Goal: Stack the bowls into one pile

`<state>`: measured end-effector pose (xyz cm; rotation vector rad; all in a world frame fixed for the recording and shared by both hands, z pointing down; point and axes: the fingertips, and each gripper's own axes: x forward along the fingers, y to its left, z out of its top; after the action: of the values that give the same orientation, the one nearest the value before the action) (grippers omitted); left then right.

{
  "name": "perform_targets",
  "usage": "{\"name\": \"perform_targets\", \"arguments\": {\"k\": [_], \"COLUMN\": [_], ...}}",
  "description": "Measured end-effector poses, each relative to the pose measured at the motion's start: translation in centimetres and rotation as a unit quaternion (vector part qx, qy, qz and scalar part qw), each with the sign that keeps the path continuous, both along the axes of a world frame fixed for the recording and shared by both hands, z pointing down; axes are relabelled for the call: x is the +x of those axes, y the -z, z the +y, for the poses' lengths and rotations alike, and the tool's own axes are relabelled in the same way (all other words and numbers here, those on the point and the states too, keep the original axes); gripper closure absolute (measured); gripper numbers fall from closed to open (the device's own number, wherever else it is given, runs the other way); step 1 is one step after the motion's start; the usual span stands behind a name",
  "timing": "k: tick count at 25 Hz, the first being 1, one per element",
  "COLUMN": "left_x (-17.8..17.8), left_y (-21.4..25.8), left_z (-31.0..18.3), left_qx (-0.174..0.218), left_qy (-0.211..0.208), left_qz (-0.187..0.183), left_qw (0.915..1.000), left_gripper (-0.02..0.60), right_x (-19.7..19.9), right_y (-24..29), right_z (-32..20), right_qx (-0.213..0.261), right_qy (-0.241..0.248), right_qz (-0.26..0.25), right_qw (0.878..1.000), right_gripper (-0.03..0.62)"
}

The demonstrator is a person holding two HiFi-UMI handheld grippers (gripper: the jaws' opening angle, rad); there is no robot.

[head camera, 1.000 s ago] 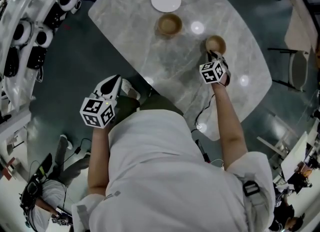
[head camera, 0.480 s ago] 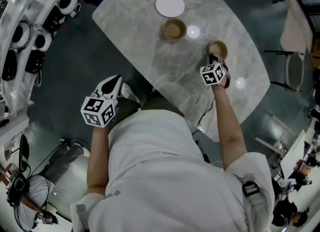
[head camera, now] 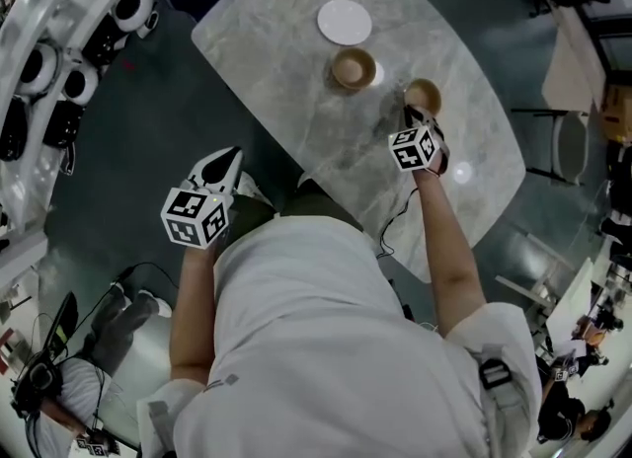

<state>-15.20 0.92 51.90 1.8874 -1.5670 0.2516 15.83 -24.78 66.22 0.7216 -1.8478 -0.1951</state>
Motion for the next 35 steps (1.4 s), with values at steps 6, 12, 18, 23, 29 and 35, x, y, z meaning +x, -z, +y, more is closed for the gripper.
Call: {"name": "perform_targets", "arguments": {"k": [6,12,18,23,29,35], "left_x": [-2.1,-3.3,-4.7,-5.8,-7.1,-7.8], "left_y": [0.2,0.3,0.1,0.0,-0.4,-0.8], "left_z": [0.6,1.3,2.4,3.4,4.6,5.3], "left_qx": [0.007,0.018,0.022,0.020,0.016,0.009], "left_qy": [0.016,0.027,0.043,0.062,0.083,0.099], "left_qz": [0.005,0.010,0.014,0.015,0.014,0.012], "left_qw": [0.9998,0.9994,0.9987,0.9978,0.9963,0.9949], "left_gripper": [0.580,0.580,0.580,0.580,0.580,0.580], "right_x": [-4.2,-7.9,-11.4,-13.8,-16.2,-17.7], "right_y": [1.8,2.6,2.8,2.7,1.8,1.1], "right_z": [0.3,1.1,2.1,2.7,3.0,3.0], "right_qx": [0.009,0.001,-0.006,-0.012,-0.022,-0.030], "right_qy": [0.033,0.062,0.093,0.116,0.137,0.148], "right_qz": [-0.006,-0.006,-0.010,-0.010,-0.012,-0.012], "right_qw": [0.999,0.998,0.996,0.993,0.990,0.988], "right_gripper": [0.562,0.559,0.557,0.556,0.553,0.551]}}
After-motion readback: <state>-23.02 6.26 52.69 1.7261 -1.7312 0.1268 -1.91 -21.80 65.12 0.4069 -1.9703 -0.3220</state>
